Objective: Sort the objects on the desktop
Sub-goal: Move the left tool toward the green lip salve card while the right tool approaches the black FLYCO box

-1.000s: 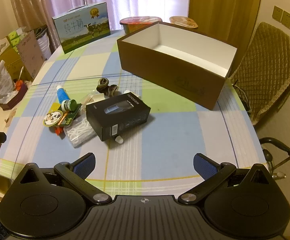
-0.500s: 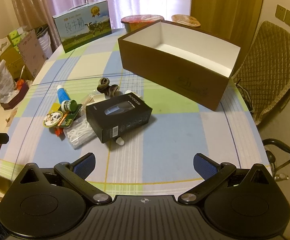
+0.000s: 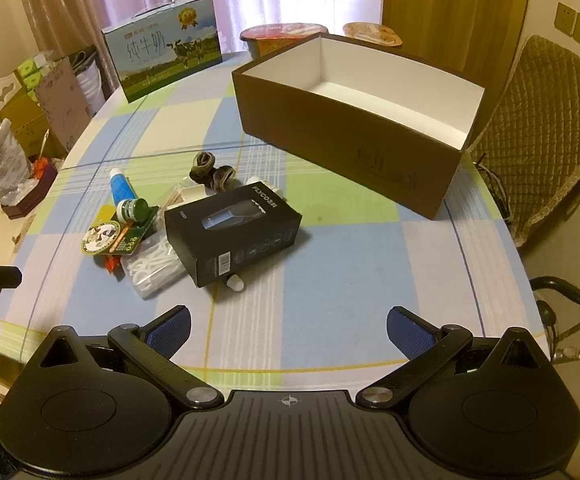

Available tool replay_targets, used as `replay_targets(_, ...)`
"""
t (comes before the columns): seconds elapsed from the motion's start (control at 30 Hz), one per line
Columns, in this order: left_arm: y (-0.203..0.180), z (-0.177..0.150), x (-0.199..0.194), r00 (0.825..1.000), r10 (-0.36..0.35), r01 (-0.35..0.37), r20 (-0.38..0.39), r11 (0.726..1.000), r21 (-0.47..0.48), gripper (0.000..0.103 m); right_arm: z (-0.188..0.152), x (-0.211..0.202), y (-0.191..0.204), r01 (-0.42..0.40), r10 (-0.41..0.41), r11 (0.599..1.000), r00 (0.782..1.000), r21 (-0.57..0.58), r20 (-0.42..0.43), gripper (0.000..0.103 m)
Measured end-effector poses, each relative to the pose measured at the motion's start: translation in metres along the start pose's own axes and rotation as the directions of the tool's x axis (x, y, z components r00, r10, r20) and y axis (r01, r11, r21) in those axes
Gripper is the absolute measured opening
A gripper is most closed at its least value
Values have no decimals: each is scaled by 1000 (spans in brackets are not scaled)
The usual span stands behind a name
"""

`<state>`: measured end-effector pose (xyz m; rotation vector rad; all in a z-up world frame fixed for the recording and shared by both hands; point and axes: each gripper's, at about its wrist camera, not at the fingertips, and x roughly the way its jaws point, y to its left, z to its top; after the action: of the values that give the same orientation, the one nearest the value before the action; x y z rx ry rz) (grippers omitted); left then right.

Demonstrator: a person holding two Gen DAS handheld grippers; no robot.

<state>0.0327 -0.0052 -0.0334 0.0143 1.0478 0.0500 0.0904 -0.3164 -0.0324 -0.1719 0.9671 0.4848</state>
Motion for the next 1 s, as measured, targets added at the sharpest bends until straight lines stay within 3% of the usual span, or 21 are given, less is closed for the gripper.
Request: replay_targets(1.0,-6,17,37,999,1,-1,-52,1000,4,102,15,44,-4,-21,22,999,999,41,-35,101)
